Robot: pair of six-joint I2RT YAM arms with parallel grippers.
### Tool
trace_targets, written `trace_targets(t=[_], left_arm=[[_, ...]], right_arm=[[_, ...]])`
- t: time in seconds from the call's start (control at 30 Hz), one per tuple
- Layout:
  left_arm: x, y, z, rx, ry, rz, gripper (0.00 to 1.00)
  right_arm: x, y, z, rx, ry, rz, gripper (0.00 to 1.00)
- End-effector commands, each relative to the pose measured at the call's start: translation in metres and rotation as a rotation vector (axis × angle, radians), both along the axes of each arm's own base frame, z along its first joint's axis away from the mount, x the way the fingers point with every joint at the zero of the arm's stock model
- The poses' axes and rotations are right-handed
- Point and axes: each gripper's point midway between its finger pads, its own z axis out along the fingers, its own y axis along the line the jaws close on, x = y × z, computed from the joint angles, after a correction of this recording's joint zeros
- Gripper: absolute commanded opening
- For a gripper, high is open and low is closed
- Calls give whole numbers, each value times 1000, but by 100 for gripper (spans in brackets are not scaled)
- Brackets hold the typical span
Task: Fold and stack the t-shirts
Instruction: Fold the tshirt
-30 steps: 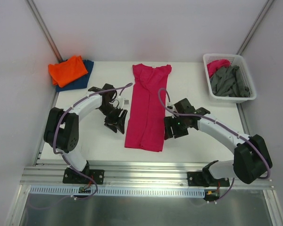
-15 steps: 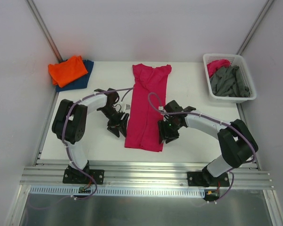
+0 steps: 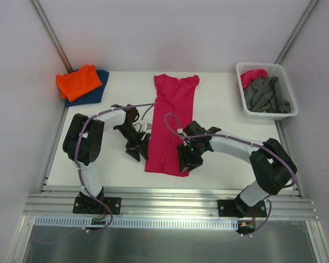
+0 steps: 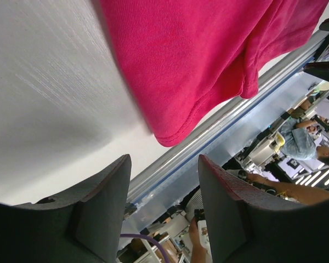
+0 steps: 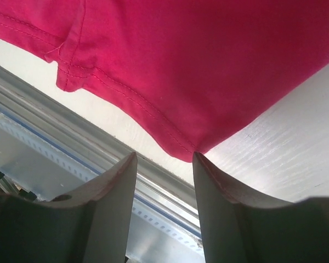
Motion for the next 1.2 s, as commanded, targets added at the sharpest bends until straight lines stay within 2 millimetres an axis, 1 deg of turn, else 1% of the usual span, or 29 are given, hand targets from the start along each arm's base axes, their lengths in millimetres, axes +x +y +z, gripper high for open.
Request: trace_targets(t=[0.0, 0.2, 0.37, 0.47, 0.6, 0.77, 0.93, 1.0, 1.07, 1.1, 1.17], left_arm=[[-4, -1, 2, -27, 30, 15, 52], [-5, -2, -1, -28, 47, 19, 52], [-8, -3, -4, -32, 75, 24, 50], [-10, -4, -8, -30, 100, 28, 48], [-12, -6, -13, -35, 135, 33, 46], [-12, -9, -14, -50, 151, 37, 42], [-13, -12, -14, -65, 170, 39, 41], [-13, -12, -14, -67, 172, 38, 38], [-14, -13, -14, -70, 173, 37, 33], [-14, -14, -14, -73, 178, 36, 28], [-15, -15, -14, -76, 181, 35, 26]], right_arm=[[-3, -1, 9, 16, -14, -6, 49], [-8, -13, 5, -6, -18, -10, 50], [-7, -21, 3, -15, -19, -29, 50], [-6, -20, -2, -12, -10, -34, 50], [1, -19, -5, -15, 1, -48, 50], [9, -14, -11, -13, 17, -59, 50], [10, -10, -15, -13, 34, -56, 50], [10, -9, -16, -9, 40, -50, 47], [10, -6, -15, 6, 41, -39, 39], [11, -4, -15, 10, 40, -34, 37], [10, -2, -14, 18, 40, -28, 31]])
